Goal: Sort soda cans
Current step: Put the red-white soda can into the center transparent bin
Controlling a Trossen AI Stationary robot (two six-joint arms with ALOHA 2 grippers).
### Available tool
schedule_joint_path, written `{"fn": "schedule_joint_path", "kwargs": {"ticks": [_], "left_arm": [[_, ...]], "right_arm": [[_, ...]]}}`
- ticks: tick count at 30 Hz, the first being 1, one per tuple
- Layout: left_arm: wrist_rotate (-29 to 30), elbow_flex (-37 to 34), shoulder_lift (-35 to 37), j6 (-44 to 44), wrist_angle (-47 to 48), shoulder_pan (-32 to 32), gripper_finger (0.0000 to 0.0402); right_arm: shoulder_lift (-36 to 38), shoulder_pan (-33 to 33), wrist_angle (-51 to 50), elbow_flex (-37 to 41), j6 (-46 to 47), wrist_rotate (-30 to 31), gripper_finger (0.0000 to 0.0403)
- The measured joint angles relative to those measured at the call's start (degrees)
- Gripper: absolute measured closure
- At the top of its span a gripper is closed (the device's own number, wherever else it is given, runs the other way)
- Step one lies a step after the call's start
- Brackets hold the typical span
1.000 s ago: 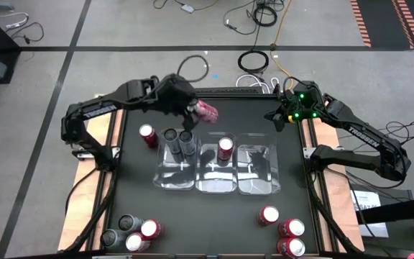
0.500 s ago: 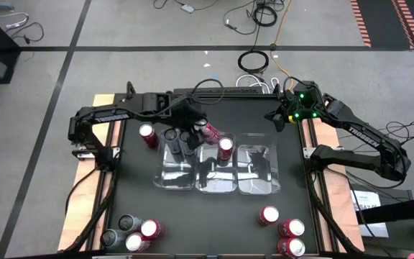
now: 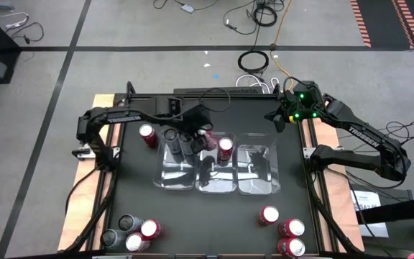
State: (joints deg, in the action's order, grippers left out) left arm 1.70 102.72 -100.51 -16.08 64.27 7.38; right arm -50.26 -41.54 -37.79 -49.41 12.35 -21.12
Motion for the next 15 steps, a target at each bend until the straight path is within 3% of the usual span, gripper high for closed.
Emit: {"fn": "schedule_joint_path", "kwargs": {"ticks": [15], "left_arm": [[0.37,0.02,-12.42,1.91,0.12,0.75,0.0101]], "right_arm": [[0.00,0.01,-0.44,0.00,-1.07,-0.04,0.0367]]}}
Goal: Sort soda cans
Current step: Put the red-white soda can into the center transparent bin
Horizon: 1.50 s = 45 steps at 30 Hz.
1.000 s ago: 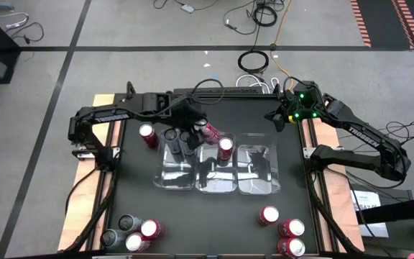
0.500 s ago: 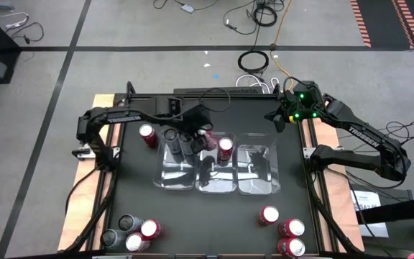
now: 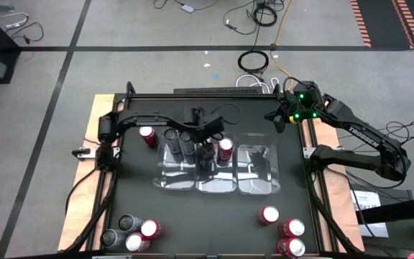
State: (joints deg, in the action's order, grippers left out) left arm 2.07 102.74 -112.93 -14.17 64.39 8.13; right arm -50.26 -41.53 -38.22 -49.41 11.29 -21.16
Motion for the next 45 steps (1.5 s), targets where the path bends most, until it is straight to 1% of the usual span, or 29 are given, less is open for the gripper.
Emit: {"fn": "schedule_joint_path", "kwargs": {"ticks": [5,13,22,24,29,32,36,39,45], "left_arm": [[0.04,0.04,-2.54,-0.34,-1.09,0.65,0.0099],[0.26,0.02,-2.66,-0.40,-4.33,0.86,0.0098],[0.21,0.02,-2.69,-0.44,-4.31,0.86,0.0095],[0.17,0.00,-2.69,-0.45,-4.30,0.86,0.0085],[-0.16,0.00,-2.69,-0.25,-4.55,0.86,0.0045],[-0.36,0.00,-2.66,-0.02,-4.31,0.84,0.0034],[-0.43,1.66,-2.34,-0.52,0.10,1.71,0.0032],[-0.35,5.07,-2.31,-0.53,6.12,2.44,0.0031],[0.19,12.90,-2.27,-0.50,14.92,2.74,0.0031]], "right_arm": [[0.00,0.01,-0.01,0.00,0.00,-0.01,0.0367],[0.00,0.01,-0.01,0.00,-0.02,-0.01,0.0367],[0.00,-0.01,-0.15,0.00,-0.02,-0.01,0.0367],[0.00,0.01,-0.15,0.00,-0.02,-0.01,0.0367],[0.00,-0.01,-0.17,0.00,-0.02,0.01,0.0367],[0.00,0.01,-0.19,0.00,-0.02,0.01,0.0367],[0.00,0.01,-0.19,0.00,-0.02,0.01,0.0367],[0.00,-0.01,-0.18,0.00,-0.02,0.01,0.0367],[0.00,-0.01,-0.16,0.00,-0.02,0.04,0.0367]]}}
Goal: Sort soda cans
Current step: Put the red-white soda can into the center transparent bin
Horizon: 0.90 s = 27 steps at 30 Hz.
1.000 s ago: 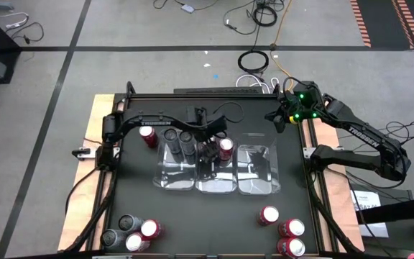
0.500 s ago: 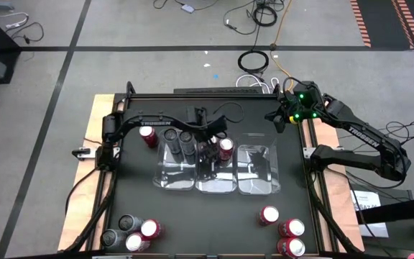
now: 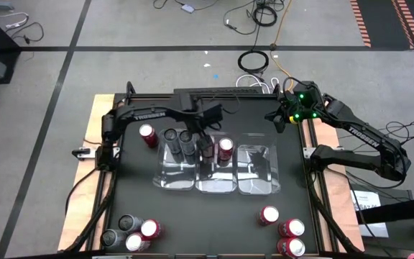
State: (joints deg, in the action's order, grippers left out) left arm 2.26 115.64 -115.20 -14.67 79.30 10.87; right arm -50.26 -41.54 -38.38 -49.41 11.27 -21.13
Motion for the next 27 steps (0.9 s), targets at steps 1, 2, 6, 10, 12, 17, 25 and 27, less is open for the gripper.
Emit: {"fn": "schedule_joint_path", "kwargs": {"ticks": [1,2,6,10,12,17,25,27], "left_arm": [[0.69,1.41,0.02,-0.01,1.55,-0.01,0.0031],[1.63,2.67,0.05,-0.04,3.65,-0.02,0.0031],[9.66,5.55,1.44,-4.62,10.93,-0.02,0.0031],[18.31,3.11,8.77,-9.03,10.79,-0.47,0.0031],[20.19,-0.18,13.18,-11.41,10.66,-0.41,0.0031],[26.64,-14.28,28.12,-22.70,10.72,1.02,0.0030],[22.01,-45.39,54.13,-38.46,-0.43,7.17,0.0030],[16.48,-52.07,58.93,-37.32,-9.41,8.68,0.0030]], "right_arm": [[0.00,0.00,0.05,0.00,0.00,0.00,0.0367],[0.00,0.00,0.14,0.00,0.00,0.00,0.0367],[0.00,0.01,0.32,0.00,0.00,0.00,0.0367],[0.00,0.00,0.32,0.00,0.20,0.02,0.0367],[0.00,0.02,0.34,0.00,0.51,0.00,0.0367],[0.00,0.02,0.36,0.00,0.52,0.02,0.0367],[0.00,0.02,0.49,0.00,0.10,0.04,0.0367],[0.00,0.02,0.66,0.00,0.07,0.04,0.0367]]}}
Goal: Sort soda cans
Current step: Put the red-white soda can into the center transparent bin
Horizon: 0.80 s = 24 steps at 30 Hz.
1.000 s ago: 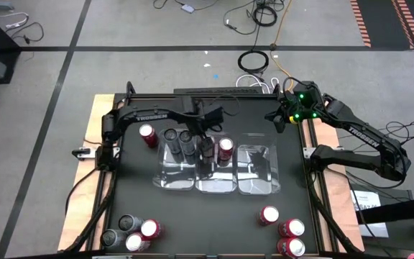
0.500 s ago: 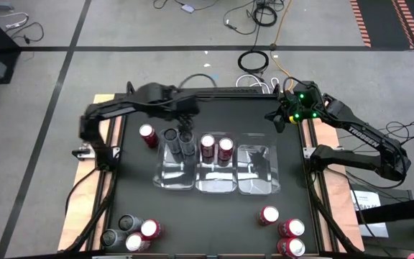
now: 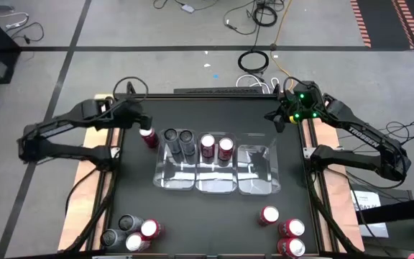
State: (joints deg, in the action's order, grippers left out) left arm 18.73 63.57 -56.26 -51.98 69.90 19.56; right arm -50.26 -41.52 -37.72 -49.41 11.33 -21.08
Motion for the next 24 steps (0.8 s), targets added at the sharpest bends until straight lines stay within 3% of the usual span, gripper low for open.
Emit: {"fn": "schedule_joint_path", "kwargs": {"ticks": [2,5,12,24], "left_arm": [[-5.51,-5.30,2.81,1.69,-8.43,1.29,0.0030],[-9.02,-9.86,3.88,4.18,-15.49,3.23,0.0030],[-6.62,-11.32,-0.86,8.33,-9.58,7.56,0.0030],[-8.40,-11.62,-7.79,13.84,-10.87,8.17,0.0030]], "right_arm": [[0.00,-0.01,0.39,0.00,0.00,0.00,0.0367],[0.00,0.00,1.04,0.00,0.01,0.00,0.0367],[0.00,0.00,2.30,0.00,1.33,0.00,0.0367],[-0.02,-0.02,3.67,0.00,1.66,0.02,0.0367]]}}
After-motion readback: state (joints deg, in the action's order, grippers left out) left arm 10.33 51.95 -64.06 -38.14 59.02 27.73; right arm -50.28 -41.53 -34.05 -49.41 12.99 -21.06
